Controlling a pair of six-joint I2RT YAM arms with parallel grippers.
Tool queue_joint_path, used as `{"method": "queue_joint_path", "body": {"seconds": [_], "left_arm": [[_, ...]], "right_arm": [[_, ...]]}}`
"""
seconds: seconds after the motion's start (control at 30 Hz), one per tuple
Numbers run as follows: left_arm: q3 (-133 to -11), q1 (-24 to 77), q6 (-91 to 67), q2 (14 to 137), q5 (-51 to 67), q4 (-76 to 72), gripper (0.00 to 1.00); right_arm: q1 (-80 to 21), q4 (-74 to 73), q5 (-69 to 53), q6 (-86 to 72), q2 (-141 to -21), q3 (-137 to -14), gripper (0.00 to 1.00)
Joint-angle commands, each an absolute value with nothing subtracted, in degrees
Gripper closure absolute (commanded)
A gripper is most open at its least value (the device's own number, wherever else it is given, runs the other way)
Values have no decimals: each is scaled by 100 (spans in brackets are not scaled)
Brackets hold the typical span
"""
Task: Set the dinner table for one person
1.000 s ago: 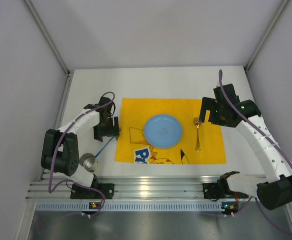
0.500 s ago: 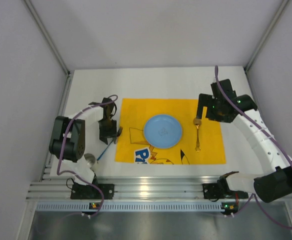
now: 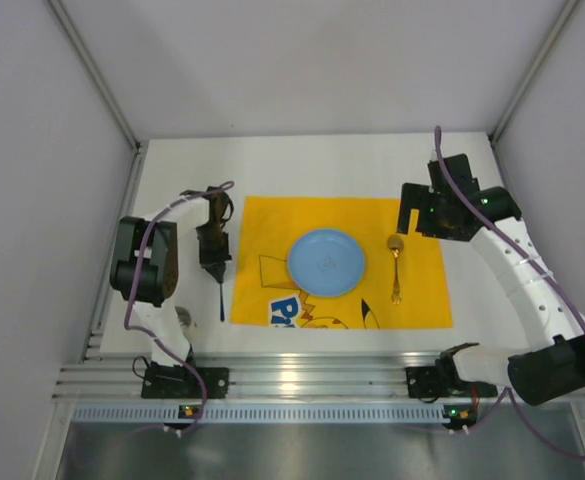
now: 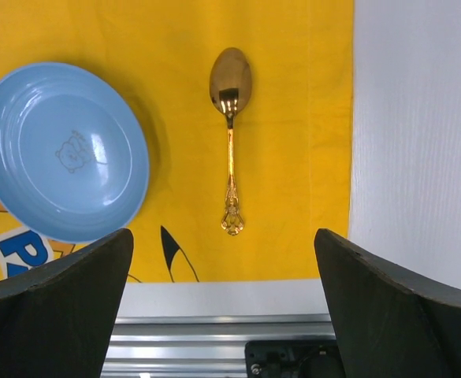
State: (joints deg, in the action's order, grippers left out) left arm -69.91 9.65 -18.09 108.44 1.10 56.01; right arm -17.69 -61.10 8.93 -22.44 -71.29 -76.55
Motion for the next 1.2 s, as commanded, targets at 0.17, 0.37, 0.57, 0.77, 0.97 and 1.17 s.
{"method": "queue_joint_path", "body": {"seconds": [0.17, 0.37, 0.57, 0.77, 0.97, 1.17], "left_arm": [[-8576, 1325, -2047, 10538, -783, 5457, 100], [-8692, 2038, -2548, 10905, -317, 5300, 100], [-8517, 2627, -2804, 11565, -237, 4904, 100], [-8508, 2742, -2926, 11628, -299, 4790, 89], [-8753, 2707, -2971, 11085, -1229, 5483, 36], [-7718, 1971, -3181, 9714, -1757, 6090, 30]], "right_arm": [[-1688, -6082, 861, -2214, -6979, -7945, 0], [-1688, -6064, 791, -2267, -6900, -7840, 0], [-1696, -6091, 800, -2303, -6689, -7717, 0], [-1688, -6143, 835, -2373, -6347, -7331, 0], [-1696, -6117, 879, -2478, -6074, -6961, 0], [-1688, -5846, 809, -2584, -5801, -6408, 0]]}}
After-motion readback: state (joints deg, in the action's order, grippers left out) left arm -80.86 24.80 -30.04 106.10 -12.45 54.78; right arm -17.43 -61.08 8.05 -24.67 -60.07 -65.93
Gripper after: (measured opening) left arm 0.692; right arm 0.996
